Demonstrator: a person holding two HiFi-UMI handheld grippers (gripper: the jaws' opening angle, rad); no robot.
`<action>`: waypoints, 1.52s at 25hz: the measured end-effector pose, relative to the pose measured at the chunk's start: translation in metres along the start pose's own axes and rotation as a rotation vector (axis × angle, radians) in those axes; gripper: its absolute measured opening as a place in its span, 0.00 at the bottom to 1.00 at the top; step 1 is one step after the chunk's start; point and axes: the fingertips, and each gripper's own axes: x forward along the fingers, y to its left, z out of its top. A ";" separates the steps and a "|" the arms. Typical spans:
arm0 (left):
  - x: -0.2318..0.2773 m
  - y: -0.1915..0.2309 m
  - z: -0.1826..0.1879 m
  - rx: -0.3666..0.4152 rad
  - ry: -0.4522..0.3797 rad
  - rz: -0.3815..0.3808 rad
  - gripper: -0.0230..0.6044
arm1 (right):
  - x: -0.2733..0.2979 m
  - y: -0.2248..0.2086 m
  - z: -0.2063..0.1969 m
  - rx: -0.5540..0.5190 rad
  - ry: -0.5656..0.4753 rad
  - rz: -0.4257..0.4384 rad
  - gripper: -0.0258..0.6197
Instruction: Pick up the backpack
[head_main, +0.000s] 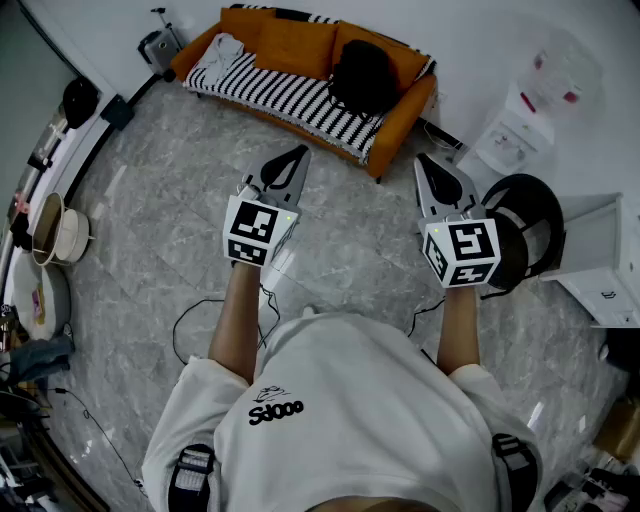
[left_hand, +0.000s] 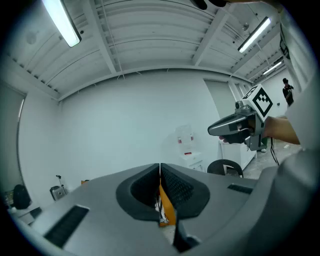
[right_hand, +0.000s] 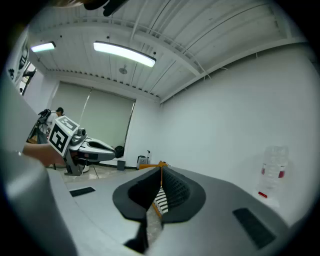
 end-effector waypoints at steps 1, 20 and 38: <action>0.000 0.000 0.000 -0.004 -0.001 0.002 0.08 | 0.000 0.000 0.001 -0.001 0.000 0.001 0.09; 0.013 -0.015 -0.007 -0.029 0.009 -0.004 0.08 | 0.000 -0.016 -0.007 0.030 -0.011 0.031 0.09; 0.043 -0.066 0.001 -0.052 0.032 0.060 0.08 | -0.018 -0.086 -0.034 0.092 -0.001 0.066 0.09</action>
